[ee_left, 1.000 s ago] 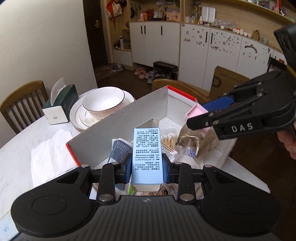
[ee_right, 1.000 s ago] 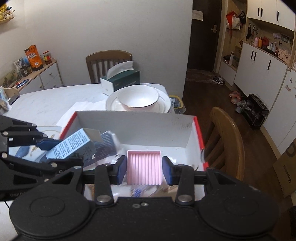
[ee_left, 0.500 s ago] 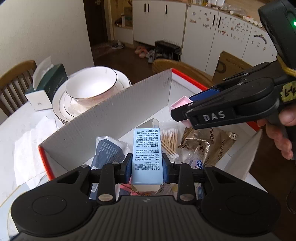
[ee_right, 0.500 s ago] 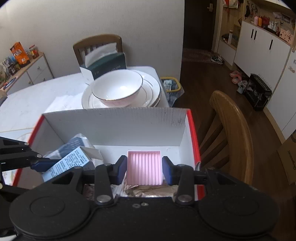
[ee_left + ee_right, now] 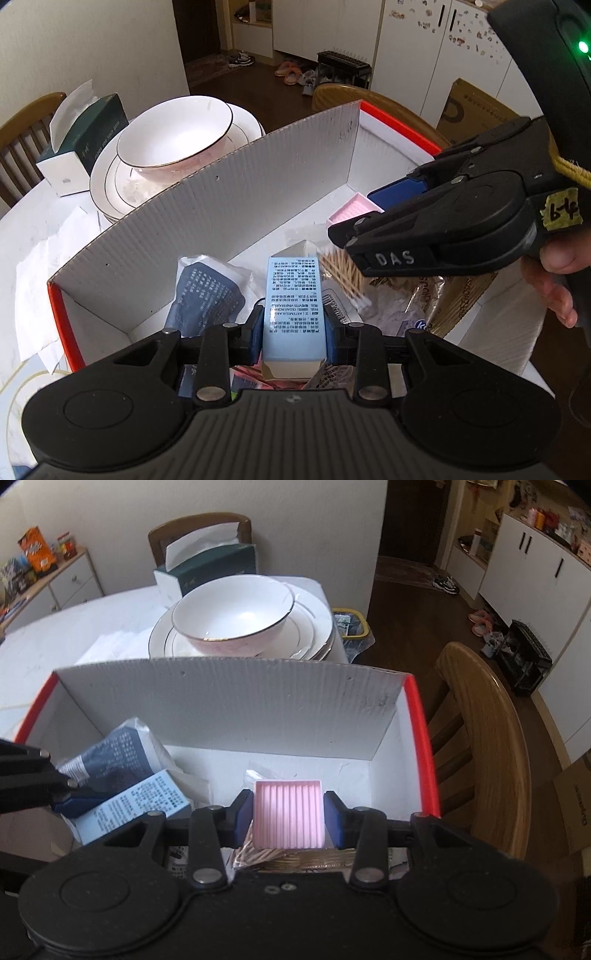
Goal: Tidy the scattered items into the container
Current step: 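Lower the carton and pink square into the box and open both grippers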
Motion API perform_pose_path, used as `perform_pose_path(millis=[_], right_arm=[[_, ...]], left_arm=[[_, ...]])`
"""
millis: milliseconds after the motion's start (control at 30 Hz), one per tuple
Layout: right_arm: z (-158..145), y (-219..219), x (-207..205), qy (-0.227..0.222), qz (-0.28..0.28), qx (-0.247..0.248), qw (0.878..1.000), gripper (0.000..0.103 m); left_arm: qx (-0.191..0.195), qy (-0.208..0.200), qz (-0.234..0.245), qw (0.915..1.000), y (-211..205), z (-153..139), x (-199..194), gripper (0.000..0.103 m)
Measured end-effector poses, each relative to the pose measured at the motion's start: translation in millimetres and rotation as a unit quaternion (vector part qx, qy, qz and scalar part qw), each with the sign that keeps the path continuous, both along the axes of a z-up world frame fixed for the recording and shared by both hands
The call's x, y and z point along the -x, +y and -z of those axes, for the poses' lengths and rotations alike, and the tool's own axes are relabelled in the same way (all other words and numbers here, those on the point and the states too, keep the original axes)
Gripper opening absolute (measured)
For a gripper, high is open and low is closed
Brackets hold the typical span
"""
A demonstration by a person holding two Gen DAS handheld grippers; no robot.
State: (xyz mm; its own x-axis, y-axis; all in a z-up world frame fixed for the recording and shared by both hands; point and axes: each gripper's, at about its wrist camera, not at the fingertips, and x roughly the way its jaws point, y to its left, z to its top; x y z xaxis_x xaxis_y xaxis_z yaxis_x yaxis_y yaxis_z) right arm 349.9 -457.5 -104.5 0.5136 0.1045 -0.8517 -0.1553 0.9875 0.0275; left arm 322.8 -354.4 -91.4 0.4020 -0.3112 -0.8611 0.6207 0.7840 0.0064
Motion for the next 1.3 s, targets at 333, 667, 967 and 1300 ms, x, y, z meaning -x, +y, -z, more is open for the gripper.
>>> perform_pose_path(millis=[333,667,967,1300], right_arm=[[15.9,3.7,-8.4,0.033,-0.006,0.010,0.999,0.040],[19.2,3.3,-8.0,0.038,-0.008,0.006,0.999,0.044],[4.9,3.5,-0.8,0.027,-0.020,-0.002,0.999,0.051],[-21.0,-8.7,19.1,0.000,-0.017,-0.021,1.000,0.060]], left_arm=[[-0.006,0.015,0.010,0.9998,-6.2,5.7,-4.7,0.030],[0.016,0.034,0.008,0.9993,1.6,10.2,-6.1,0.038],[0.051,0.027,0.007,0.9983,11.7,1.6,-0.1,0.053],[0.089,0.016,-0.009,0.9959,24.0,-13.2,6.8,0.053]])
